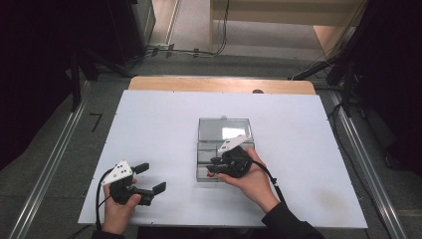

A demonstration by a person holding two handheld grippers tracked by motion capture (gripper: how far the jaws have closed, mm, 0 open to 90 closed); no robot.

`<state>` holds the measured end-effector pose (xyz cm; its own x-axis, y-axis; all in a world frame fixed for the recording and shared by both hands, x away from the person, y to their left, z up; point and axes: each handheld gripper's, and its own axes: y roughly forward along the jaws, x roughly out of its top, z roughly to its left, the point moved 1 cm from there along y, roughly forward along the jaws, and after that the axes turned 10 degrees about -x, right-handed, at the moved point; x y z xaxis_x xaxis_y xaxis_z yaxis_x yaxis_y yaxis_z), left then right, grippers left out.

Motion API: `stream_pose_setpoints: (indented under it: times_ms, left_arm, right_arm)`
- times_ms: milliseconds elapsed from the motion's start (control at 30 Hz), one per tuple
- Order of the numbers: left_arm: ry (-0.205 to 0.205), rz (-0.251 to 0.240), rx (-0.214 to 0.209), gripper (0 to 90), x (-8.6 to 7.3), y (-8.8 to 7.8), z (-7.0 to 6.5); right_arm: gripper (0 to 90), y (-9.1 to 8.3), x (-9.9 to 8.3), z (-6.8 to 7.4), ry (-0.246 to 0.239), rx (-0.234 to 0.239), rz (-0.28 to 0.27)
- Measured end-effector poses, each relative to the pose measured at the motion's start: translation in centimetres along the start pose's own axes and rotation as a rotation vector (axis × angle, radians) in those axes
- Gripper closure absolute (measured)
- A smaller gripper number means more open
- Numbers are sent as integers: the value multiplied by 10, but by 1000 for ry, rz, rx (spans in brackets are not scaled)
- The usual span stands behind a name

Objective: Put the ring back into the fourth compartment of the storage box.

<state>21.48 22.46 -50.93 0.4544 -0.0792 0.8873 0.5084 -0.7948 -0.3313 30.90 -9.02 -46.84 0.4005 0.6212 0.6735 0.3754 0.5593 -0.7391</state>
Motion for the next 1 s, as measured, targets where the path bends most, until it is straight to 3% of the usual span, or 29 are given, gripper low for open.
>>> stream_pose_setpoints:
  times_ms: [233, 433, 667, 1000]
  left_arm:
    - [3, 2, 1, 0, 0, 0, 0]
    - [1, 2, 0, 0, 0, 0, 0]
    - [1, 2, -1, 0, 0, 0, 0]
    - [4, 4, -4, 0, 0, 1, 0]
  right_arm:
    - [334, -7, 4, -1, 5, 9, -16]
    - [201, -12, 7, -4, 30, 41, -31]
    - [108, -18, 9, -11, 44, 54, -44]
    - [81, -27, 12, -21, 58, 47, -54]
